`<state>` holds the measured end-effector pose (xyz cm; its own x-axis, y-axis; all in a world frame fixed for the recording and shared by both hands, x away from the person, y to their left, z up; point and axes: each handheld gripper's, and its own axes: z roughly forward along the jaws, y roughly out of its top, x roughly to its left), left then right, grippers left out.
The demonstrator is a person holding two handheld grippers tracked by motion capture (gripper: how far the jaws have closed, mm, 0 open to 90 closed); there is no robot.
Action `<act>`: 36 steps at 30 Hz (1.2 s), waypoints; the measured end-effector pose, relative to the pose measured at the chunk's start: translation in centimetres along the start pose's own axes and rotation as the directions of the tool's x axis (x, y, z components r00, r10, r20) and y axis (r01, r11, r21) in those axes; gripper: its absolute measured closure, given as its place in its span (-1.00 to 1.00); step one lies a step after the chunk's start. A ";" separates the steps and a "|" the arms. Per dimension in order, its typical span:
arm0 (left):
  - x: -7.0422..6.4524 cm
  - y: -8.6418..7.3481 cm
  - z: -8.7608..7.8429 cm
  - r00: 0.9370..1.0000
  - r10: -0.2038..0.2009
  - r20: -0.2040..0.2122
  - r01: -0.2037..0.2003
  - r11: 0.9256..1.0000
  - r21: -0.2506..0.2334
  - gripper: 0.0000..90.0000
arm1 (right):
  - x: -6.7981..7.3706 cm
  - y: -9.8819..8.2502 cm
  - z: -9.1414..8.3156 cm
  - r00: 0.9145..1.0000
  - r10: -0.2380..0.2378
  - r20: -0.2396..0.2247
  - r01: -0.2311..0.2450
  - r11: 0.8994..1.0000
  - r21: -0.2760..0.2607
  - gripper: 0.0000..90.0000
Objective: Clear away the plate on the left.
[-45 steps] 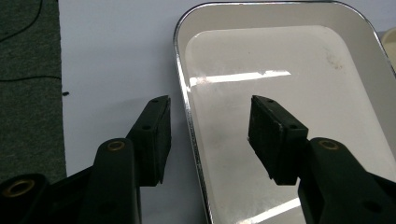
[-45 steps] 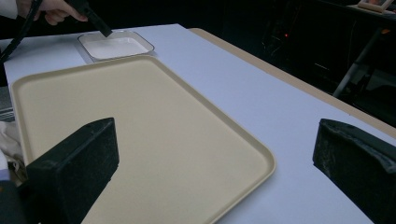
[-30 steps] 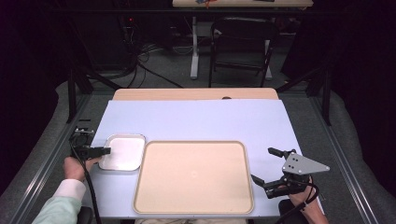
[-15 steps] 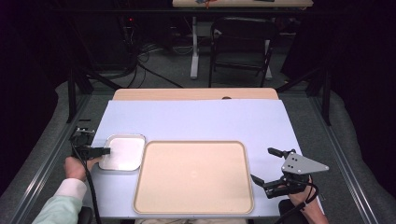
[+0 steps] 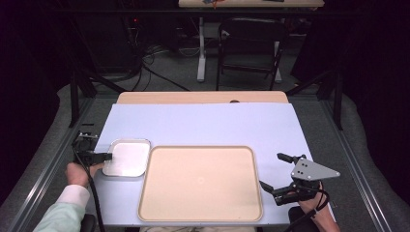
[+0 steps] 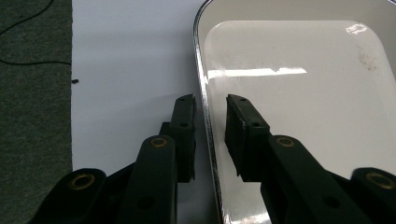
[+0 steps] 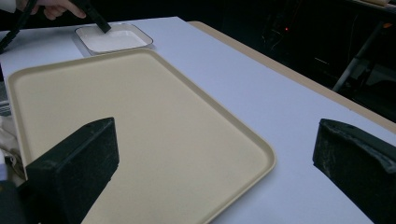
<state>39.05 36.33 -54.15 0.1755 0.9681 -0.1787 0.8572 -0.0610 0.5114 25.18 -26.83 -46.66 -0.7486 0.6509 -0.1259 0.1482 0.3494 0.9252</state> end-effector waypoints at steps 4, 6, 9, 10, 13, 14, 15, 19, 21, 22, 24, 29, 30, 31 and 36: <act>-0.1 0.0 0.0 1.000 0.005 0.008 -0.005 1.000 0.004 0.64 | -0.1 0.0 0.1 1.000 0.017 0.011 -0.017 1.000 0.018 -1.00; 0.0 0.0 0.0 1.000 0.006 0.013 -0.006 1.000 0.005 0.67 | -0.1 0.0 0.1 1.000 0.021 0.013 -0.021 1.000 0.022 -1.00; 0.0 0.0 0.0 1.000 0.003 0.018 -0.003 1.000 0.004 0.70 | -0.1 0.0 0.1 1.000 0.024 0.015 -0.025 0.999 0.027 -1.00; 0.1 0.0 0.0 1.000 -0.001 0.018 0.001 1.000 0.003 0.70 | -0.1 0.0 0.2 0.999 0.026 0.018 -0.027 0.999 0.030 -1.00; 0.3 -0.1 -0.1 1.000 -0.004 0.018 0.004 1.000 -0.003 0.78 | -0.2 -0.1 0.3 0.999 0.027 0.021 -0.027 0.999 0.042 -1.00; 0.3 -0.1 -0.1 1.000 -0.004 0.018 0.004 1.000 -0.003 0.80 | -0.1 -0.1 0.3 0.999 0.025 0.023 -0.026 0.999 0.043 -1.00; 0.3 -0.1 -0.1 1.000 -0.007 0.018 0.007 1.000 -0.008 0.82 | -0.1 -0.1 0.3 0.999 0.024 0.024 -0.025 0.999 0.044 -1.00; 0.5 -0.2 -0.1 0.999 -0.020 0.031 0.020 1.000 -0.011 0.84 | -0.2 -0.1 0.3 0.999 0.026 0.027 -0.028 0.998 0.050 -1.00; 0.6 -0.2 -0.1 0.999 -0.032 0.040 0.033 0.999 -0.013 0.85 | -0.2 -0.1 0.4 0.999 0.027 0.031 -0.029 0.998 0.062 -0.99; 0.6 -0.2 -0.1 0.999 -0.032 0.040 0.033 0.999 -0.013 0.85 | -0.2 -0.1 0.4 0.999 0.027 0.031 -0.029 0.998 0.062 -0.99; 0.8 -0.2 -0.2 0.998 -0.038 0.049 0.039 0.999 -0.017 0.86 | -0.2 -0.1 0.5 0.999 0.027 0.041 -0.030 0.997 0.078 -1.00; 0.9 -0.3 -0.6 0.996 -0.060 0.067 0.063 0.996 -0.056 0.90 | -0.2 -0.1 0.5 0.998 0.031 0.046 -0.035 0.996 0.083 -1.00; 0.9 -0.3 -0.8 0.996 -0.056 0.070 0.060 0.997 -0.056 0.90 | -0.2 -0.1 0.5 0.998 0.030 0.046 -0.034 0.996 0.085 -1.00; 1.0 -0.3 -0.9 0.996 -0.057 0.072 0.062 0.996 -0.060 0.91 | -0.2 -0.1 0.6 0.999 0.029 0.046 -0.033 0.996 0.086 -1.00; 1.0 -0.2 -1.3 0.995 -0.064 0.081 0.072 0.993 -0.091 0.95 | -0.2 -0.1 0.6 0.998 0.032 0.046 -0.036 0.995 0.090 -1.00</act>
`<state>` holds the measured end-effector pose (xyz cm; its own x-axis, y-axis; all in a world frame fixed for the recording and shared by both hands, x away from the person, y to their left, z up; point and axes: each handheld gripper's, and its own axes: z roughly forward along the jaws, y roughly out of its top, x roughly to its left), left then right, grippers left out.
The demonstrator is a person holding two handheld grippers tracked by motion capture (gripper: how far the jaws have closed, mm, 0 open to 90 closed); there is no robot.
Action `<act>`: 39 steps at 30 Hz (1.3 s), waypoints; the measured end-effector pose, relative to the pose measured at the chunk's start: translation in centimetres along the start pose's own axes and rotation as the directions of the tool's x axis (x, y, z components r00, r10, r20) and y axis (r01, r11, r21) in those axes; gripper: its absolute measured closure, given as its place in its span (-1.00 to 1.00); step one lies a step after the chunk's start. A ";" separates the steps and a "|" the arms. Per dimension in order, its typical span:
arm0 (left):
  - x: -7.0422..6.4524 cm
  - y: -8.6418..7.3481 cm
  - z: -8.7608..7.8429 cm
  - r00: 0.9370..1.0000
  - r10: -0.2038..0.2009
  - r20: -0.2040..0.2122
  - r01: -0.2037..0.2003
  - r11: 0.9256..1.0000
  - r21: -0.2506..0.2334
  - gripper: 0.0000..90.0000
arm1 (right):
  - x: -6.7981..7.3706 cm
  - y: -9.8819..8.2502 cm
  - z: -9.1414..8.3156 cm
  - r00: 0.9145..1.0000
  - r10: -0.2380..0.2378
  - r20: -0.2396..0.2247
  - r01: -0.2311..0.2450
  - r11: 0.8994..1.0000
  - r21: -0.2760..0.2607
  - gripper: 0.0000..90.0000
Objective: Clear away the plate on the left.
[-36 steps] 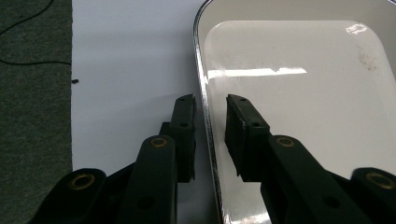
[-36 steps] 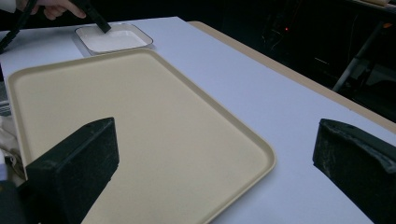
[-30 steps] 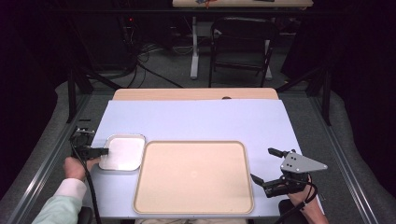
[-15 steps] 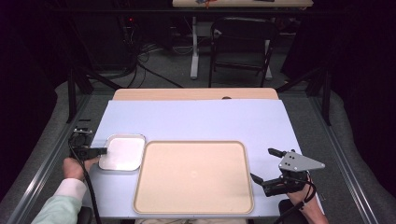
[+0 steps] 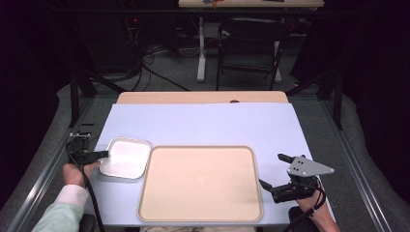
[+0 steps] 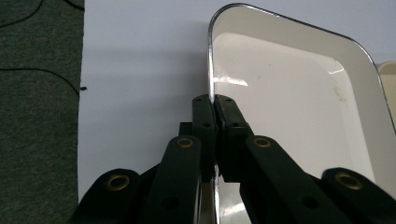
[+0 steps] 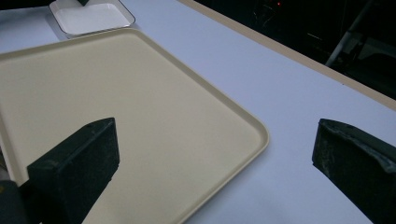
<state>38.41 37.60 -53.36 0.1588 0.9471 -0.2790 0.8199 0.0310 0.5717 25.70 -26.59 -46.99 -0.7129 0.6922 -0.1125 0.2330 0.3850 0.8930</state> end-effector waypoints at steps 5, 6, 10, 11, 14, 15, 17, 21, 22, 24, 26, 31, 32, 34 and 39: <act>-0.2 0.1 -0.7 1.000 0.012 -0.002 -0.012 1.000 -0.022 0.96 | -0.1 0.0 0.1 1.000 0.005 0.004 -0.006 1.000 0.008 -1.00; -0.3 0.1 -0.8 1.000 0.016 -0.004 -0.016 0.999 -0.033 0.96 | -0.1 0.0 0.1 1.000 0.006 0.003 -0.006 1.000 0.008 -1.00; -0.4 0.2 -1.1 1.000 0.023 -0.013 -0.024 0.999 -0.045 0.96 | -0.1 0.0 0.1 1.000 0.008 -0.002 -0.008 1.000 0.016 -1.00; -0.4 0.2 -1.3 0.999 0.031 -0.015 -0.032 0.998 -0.048 0.96 | -0.1 0.0 0.2 1.000 0.013 0.006 -0.013 1.000 0.025 -1.00; -0.6 0.3 -1.6 0.999 0.033 -0.016 -0.034 0.998 -0.060 0.96 | -0.1 0.0 0.3 1.000 0.019 0.008 -0.020 0.999 0.034 -1.00; -0.6 0.3 -1.8 0.999 0.039 -0.018 -0.040 0.997 -0.063 0.96 | -0.1 0.1 0.3 1.000 0.021 0.004 -0.021 0.999 0.037 -1.00; -0.8 0.3 -2.0 0.999 0.045 -0.019 -0.047 0.996 -0.073 0.96 | -0.1 0.1 0.4 1.000 0.026 0.008 -0.026 0.999 0.044 -1.00; -1.0 0.2 -2.4 0.998 0.051 -0.022 -0.053 0.995 -0.085 0.96 | -0.1 0.1 0.5 0.999 0.031 0.009 -0.032 0.998 0.058 -1.00; -1.1 0.2 -2.5 0.998 0.055 -0.020 -0.056 0.994 -0.090 0.96 | -0.1 0.1 0.6 0.999 0.033 0.007 -0.034 0.998 0.059 -1.00; -1.3 0.3 -2.8 0.998 0.063 -0.024 -0.065 0.993 -0.098 0.96 | -0.1 0.2 0.7 0.999 0.037 0.012 -0.038 0.997 0.068 -1.00; -1.6 0.3 -3.2 0.997 0.075 -0.028 -0.078 0.991 -0.111 0.96 | -0.1 0.2 0.8 0.999 0.037 0.017 -0.038 0.996 0.078 -1.00; -2.2 0.4 -3.7 0.996 0.089 -0.029 -0.092 0.987 -0.132 0.96 | 0.0 0.4 0.8 0.999 0.044 0.032 -0.047 0.996 0.081 -1.00; -2.2 0.4 -3.7 0.996 0.089 -0.029 -0.092 0.987 -0.132 0.96 | 0.0 0.4 0.8 0.999 0.044 0.032 -0.047 0.996 0.081 -1.00; -2.5 0.4 -4.0 0.995 0.098 -0.030 -0.101 0.985 -0.141 0.96 | 0.0 0.4 0.9 0.998 0.057 0.035 -0.060 0.994 0.089 -1.00; -3.3 0.2 -4.8 0.994 0.111 -0.019 -0.113 0.979 -0.168 0.96 | -0.1 0.5 1.4 0.996 0.076 0.039 -0.080 0.991 0.108 -1.00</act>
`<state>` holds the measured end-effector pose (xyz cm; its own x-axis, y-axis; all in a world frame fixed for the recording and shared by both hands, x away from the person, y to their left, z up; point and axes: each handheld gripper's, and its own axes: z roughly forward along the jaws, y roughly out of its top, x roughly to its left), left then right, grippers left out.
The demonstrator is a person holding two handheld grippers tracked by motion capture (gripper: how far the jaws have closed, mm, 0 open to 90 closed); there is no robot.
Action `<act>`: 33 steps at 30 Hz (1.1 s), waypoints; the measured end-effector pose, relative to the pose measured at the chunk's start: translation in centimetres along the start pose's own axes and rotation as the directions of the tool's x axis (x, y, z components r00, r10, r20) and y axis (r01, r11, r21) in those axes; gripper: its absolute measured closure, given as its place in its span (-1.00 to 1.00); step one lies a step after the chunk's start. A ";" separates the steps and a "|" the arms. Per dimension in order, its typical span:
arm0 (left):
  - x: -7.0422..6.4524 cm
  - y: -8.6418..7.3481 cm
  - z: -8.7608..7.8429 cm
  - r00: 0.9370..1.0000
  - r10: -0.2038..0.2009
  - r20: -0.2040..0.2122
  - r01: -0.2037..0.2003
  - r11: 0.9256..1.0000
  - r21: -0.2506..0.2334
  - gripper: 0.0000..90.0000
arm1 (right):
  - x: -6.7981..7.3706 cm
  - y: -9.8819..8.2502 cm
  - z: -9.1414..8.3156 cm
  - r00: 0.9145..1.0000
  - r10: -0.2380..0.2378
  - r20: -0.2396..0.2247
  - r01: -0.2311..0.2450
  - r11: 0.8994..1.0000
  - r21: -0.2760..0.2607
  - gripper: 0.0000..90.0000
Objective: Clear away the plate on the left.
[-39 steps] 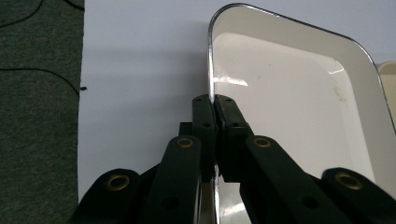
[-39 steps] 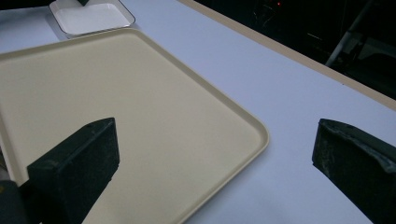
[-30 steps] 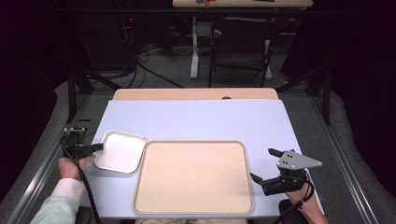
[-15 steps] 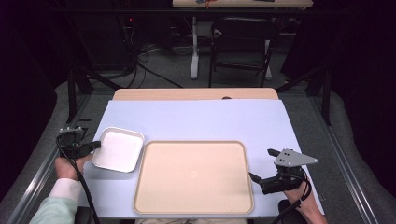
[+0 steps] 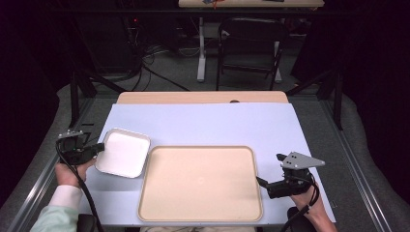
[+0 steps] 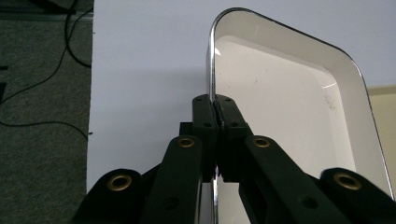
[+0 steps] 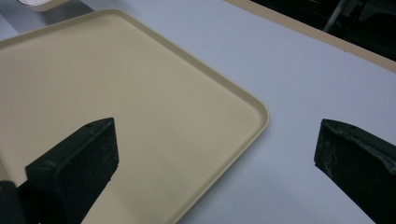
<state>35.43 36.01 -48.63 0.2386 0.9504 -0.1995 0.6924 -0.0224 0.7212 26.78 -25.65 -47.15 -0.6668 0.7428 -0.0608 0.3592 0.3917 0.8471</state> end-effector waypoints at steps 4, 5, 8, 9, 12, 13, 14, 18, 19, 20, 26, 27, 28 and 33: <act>-0.6 0.2 -0.3 1.000 0.010 0.012 -0.009 1.000 -0.016 0.96 | 0.0 0.1 0.2 1.000 0.002 -0.003 -0.002 1.000 0.008 -1.00; -0.8 0.2 -0.3 1.000 0.011 0.017 -0.011 1.000 -0.024 0.96 | 0.0 0.1 0.3 1.000 0.005 -0.001 -0.005 1.000 0.012 -1.00; -1.5 0.3 -0.4 0.999 0.022 0.028 -0.021 0.999 -0.031 0.96 | -0.1 0.2 0.4 1.000 0.010 -0.005 -0.010 1.000 0.014 -1.00; -1.8 0.3 -0.4 0.999 0.029 0.032 -0.028 0.999 -0.037 0.96 | -0.1 0.2 0.5 1.000 0.013 -0.007 -0.013 1.000 0.013 -1.00; -2.3 0.5 -0.5 0.998 0.036 0.042 -0.034 0.998 -0.050 0.96 | -0.2 0.3 0.6 1.000 0.019 -0.012 -0.019 1.000 0.016 -1.00; -2.6 0.6 -0.6 0.998 0.037 0.052 -0.034 0.998 -0.057 0.96 | -0.3 0.3 0.7 1.000 0.021 -0.013 -0.021 1.000 0.015 -1.00; -2.6 0.6 -0.6 0.998 0.037 0.052 -0.034 0.998 -0.057 0.96 | -0.3 0.3 0.7 1.000 0.021 -0.013 -0.021 1.000 0.015 -1.00; -3.4 0.8 -0.6 0.996 0.049 0.070 -0.044 0.996 -0.075 0.96 | -0.4 0.6 0.8 0.999 0.031 -0.022 -0.030 0.999 0.012 -1.00; -3.6 0.9 -0.6 0.996 0.052 0.077 -0.047 0.996 -0.075 0.96 | -0.4 0.6 0.9 0.999 0.030 -0.024 -0.029 1.000 0.011 -1.00; -3.7 0.9 -0.6 0.995 0.054 0.082 -0.048 0.996 -0.075 0.96 | -0.4 0.7 0.9 0.999 0.031 -0.023 -0.030 0.999 0.010 -1.00; -4.8 1.3 -0.4 0.992 0.067 0.103 -0.057 0.994 -0.093 0.96 | -0.2 1.2 1.4 0.999 0.031 -0.036 -0.031 0.999 0.012 -1.00; -5.0 1.3 -0.3 0.992 0.071 0.106 -0.060 0.994 -0.095 0.96 | -0.2 1.3 1.5 0.999 0.028 -0.038 -0.027 1.000 0.013 -1.00; -5.2 1.3 -0.3 0.991 0.077 0.109 -0.067 0.993 -0.093 0.96 | -0.1 1.4 1.6 0.999 0.027 -0.042 -0.026 1.000 0.013 -1.00; -6.0 1.3 0.0 0.988 0.087 0.128 -0.076 0.993 -0.093 0.96 | 0.1 1.7 2.0 0.999 0.019 -0.050 -0.018 1.000 0.022 -1.00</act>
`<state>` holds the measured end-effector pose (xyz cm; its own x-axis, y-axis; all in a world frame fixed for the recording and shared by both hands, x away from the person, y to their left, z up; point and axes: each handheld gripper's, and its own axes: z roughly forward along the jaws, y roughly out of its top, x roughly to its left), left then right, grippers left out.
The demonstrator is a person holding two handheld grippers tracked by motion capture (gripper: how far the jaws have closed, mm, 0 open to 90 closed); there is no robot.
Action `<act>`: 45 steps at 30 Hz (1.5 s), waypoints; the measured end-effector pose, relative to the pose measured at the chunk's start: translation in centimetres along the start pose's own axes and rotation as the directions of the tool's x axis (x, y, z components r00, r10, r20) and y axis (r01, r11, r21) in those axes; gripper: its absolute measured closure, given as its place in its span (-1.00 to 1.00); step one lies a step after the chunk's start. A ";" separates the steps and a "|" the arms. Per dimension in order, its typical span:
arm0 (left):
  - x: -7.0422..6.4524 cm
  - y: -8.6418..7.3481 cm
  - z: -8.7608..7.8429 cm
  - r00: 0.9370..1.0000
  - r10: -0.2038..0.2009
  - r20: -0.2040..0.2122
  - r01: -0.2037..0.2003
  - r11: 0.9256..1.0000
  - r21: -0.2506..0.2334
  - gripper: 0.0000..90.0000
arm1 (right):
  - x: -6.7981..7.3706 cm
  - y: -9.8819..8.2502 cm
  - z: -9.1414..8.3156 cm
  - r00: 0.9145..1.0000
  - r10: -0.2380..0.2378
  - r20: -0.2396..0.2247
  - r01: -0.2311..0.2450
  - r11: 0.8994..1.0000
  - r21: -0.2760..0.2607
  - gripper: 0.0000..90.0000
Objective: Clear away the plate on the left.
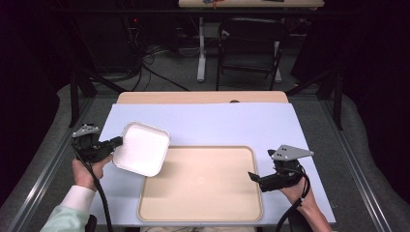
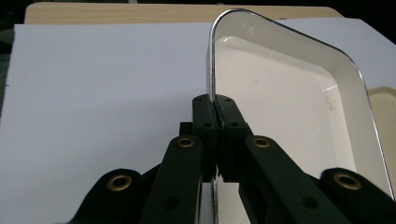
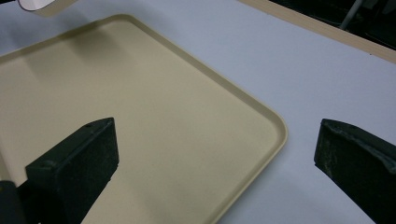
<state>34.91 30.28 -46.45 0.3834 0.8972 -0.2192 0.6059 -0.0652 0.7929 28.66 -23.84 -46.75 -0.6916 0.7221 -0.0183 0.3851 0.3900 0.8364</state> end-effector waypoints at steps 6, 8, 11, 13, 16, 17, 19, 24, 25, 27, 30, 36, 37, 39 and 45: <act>-1.1 0.2 0.5 1.000 0.018 0.020 -0.018 1.000 0.001 0.96 | 0.3 0.6 0.6 1.000 -0.006 -0.013 0.007 1.000 0.005 -1.00; -1.6 0.3 0.8 0.999 0.026 0.032 -0.026 1.000 0.000 0.96 | 0.5 0.9 1.1 1.000 -0.012 -0.017 0.012 1.000 0.012 -1.00; -1.9 0.3 0.9 0.999 0.029 0.036 -0.029 1.000 -0.003 0.96 | 0.5 1.0 1.5 1.000 -0.014 -0.023 0.014 1.000 0.016 -1.00; -2.2 0.4 1.0 0.999 0.031 0.043 -0.031 1.000 -0.006 0.96 | 0.7 1.3 1.8 1.000 -0.016 -0.025 0.016 1.000 0.021 -1.00; -2.6 0.5 1.3 0.998 0.037 0.055 -0.036 0.999 -0.011 0.96 | 0.9 1.8 2.6 0.999 -0.014 -0.039 0.015 0.999 0.028 -1.00; -2.9 0.6 1.4 0.997 0.040 0.061 -0.039 0.999 -0.010 0.96 | 0.9 1.8 2.7 0.999 -0.016 -0.041 0.017 0.999 0.030 -1.00; -3.1 0.6 1.5 0.997 0.045 0.065 -0.044 0.999 -0.004 0.96 | 1.1 2.0 3.1 0.999 -0.014 -0.043 0.016 0.999 0.036 -1.00; -4.1 0.7 2.2 0.994 0.058 0.089 -0.059 0.998 -0.001 0.96 | 1.2 2.4 3.7 0.999 -0.010 -0.044 0.011 0.999 0.031 -1.00; -4.2 0.7 2.3 0.994 0.063 0.092 -0.064 0.998 0.000 0.96 | 1.3 2.5 3.8 0.999 -0.010 -0.047 0.011 0.999 0.037 -1.00; -4.5 0.7 2.4 0.993 0.064 0.096 -0.064 0.998 -0.002 0.96 | 1.4 2.6 4.0 0.999 -0.008 -0.051 0.009 0.999 0.036 -1.00; -4.9 0.8 2.6 0.992 0.069 0.102 -0.069 0.998 -0.004 0.96 | 1.6 2.8 4.5 0.998 -0.010 -0.060 0.013 0.999 0.048 -1.00; -5.9 0.9 3.0 0.988 0.086 0.125 -0.085 0.996 -0.009 0.96 | 2.2 3.4 5.0 0.997 -0.015 -0.075 0.019 0.999 0.049 -1.00; -6.3 0.9 3.1 0.987 0.089 0.131 -0.089 0.996 -0.009 0.96 | 2.4 3.5 5.3 0.997 -0.019 -0.077 0.023 0.998 0.052 -1.00; -6.6 1.0 3.3 0.986 0.093 0.140 -0.092 0.996 -0.010 0.96 | 2.6 3.7 5.5 0.997 -0.021 -0.078 0.025 0.998 0.055 -1.00; -7.7 1.2 3.9 0.981 0.105 0.161 -0.104 0.994 -0.012 0.96 | 3.1 4.2 6.2 0.996 -0.016 -0.083 0.021 0.998 0.061 -0.96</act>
<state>35.43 21.64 -46.00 0.5520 0.8033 -0.2237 0.5546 -0.1533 0.8179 31.95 -16.41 -46.73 -0.7462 0.6655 0.0139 0.4066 0.4393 0.8011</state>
